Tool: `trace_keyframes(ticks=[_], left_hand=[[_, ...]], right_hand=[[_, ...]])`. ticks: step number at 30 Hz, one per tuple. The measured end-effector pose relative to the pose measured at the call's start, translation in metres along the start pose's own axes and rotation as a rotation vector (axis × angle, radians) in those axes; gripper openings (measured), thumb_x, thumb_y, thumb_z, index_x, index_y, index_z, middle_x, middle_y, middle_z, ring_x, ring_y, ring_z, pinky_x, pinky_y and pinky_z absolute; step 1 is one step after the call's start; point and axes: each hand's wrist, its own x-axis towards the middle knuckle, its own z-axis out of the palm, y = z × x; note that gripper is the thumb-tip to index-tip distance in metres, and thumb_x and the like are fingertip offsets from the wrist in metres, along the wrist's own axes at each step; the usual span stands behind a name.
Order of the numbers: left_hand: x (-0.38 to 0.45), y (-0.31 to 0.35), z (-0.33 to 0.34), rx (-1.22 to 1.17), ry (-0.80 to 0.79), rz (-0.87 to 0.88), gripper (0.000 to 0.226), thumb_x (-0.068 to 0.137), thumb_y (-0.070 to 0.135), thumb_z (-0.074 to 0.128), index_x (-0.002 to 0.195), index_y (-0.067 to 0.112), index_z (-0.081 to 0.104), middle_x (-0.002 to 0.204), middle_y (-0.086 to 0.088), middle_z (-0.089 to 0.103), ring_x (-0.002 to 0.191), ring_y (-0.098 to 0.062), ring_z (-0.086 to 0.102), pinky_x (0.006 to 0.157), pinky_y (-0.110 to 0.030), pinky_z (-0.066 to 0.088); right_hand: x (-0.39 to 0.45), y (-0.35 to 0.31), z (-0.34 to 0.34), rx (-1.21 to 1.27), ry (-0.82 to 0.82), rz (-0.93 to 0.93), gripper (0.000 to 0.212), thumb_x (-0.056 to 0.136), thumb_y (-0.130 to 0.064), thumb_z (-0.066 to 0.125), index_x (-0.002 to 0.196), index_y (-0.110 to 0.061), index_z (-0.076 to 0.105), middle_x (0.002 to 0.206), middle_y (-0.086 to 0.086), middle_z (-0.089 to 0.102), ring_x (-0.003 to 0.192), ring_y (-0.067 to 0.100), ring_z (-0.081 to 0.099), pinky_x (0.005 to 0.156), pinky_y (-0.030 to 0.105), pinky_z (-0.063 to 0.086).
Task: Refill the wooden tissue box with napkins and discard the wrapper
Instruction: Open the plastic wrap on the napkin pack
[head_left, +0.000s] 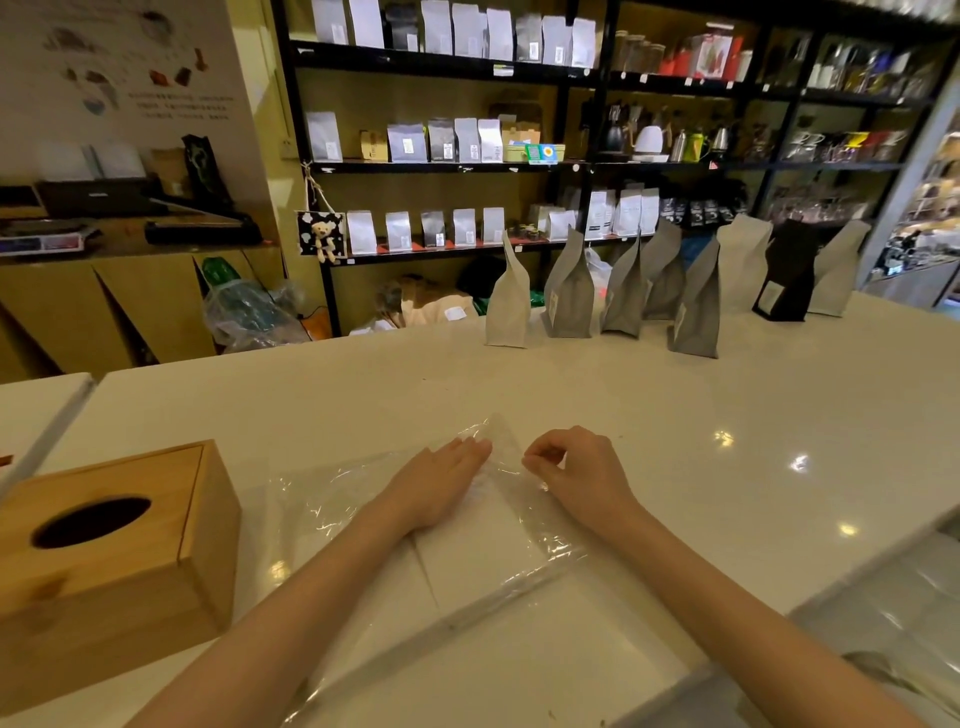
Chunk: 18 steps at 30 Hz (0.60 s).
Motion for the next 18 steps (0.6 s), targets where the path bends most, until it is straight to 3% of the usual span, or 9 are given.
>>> trace_keyframes(ticks=[4,7,12,15,18], left_hand=[[0.004,-0.004,0.002,0.005,-0.027,0.023,0.048,0.098,0.036,0.01,0.14,0.023,0.028,0.15,-0.005,0.031,0.139,-0.018,0.025,0.116,-0.037,0.012],[0.003,-0.001,0.0,0.082,-0.057,0.073,0.049,0.097,0.04,0.013,0.141,0.022,0.028,0.152,-0.004,0.029,0.14,-0.02,0.023,0.115,-0.036,0.012],[0.003,-0.001,-0.002,-0.046,-0.061,0.071,0.054,0.094,0.05,0.02,0.138,0.023,0.035,0.15,0.0,0.033,0.139,-0.019,0.026,0.115,-0.035,0.014],[0.003,0.002,-0.009,-0.158,-0.063,-0.001,0.066,0.083,0.067,0.021,0.121,0.028,0.056,0.138,0.0,0.051,0.126,-0.018,0.045,0.111,-0.035,0.026],[0.0,0.006,-0.02,-0.35,-0.035,-0.011,0.053,0.084,0.064,0.03,0.097,0.027,0.067,0.13,-0.004,0.056,0.118,-0.021,0.052,0.109,-0.037,0.033]], right_hand=[[0.001,0.0,0.001,0.033,-0.039,-0.025,0.008,0.081,-0.016,0.064,0.079,-0.015,0.072,0.071,-0.01,0.063,0.065,-0.004,0.052,0.063,0.006,0.037],[0.0,-0.004,0.0,0.129,-0.037,-0.019,0.008,0.08,-0.013,0.065,0.075,-0.015,0.071,0.066,-0.014,0.061,0.061,-0.004,0.053,0.062,0.005,0.039],[0.009,-0.009,-0.02,0.286,-0.074,-0.004,0.019,0.077,-0.012,0.069,0.065,-0.026,0.064,0.065,-0.012,0.062,0.06,-0.004,0.053,0.061,0.005,0.04],[0.01,-0.006,-0.024,0.304,-0.102,0.029,0.018,0.078,-0.011,0.068,0.065,-0.024,0.063,0.068,-0.01,0.064,0.065,0.002,0.055,0.064,0.01,0.042],[0.009,-0.004,-0.025,0.412,-0.111,0.093,0.014,0.079,-0.007,0.065,0.072,-0.018,0.062,0.07,0.0,0.068,0.066,0.008,0.06,0.073,0.022,0.046]])
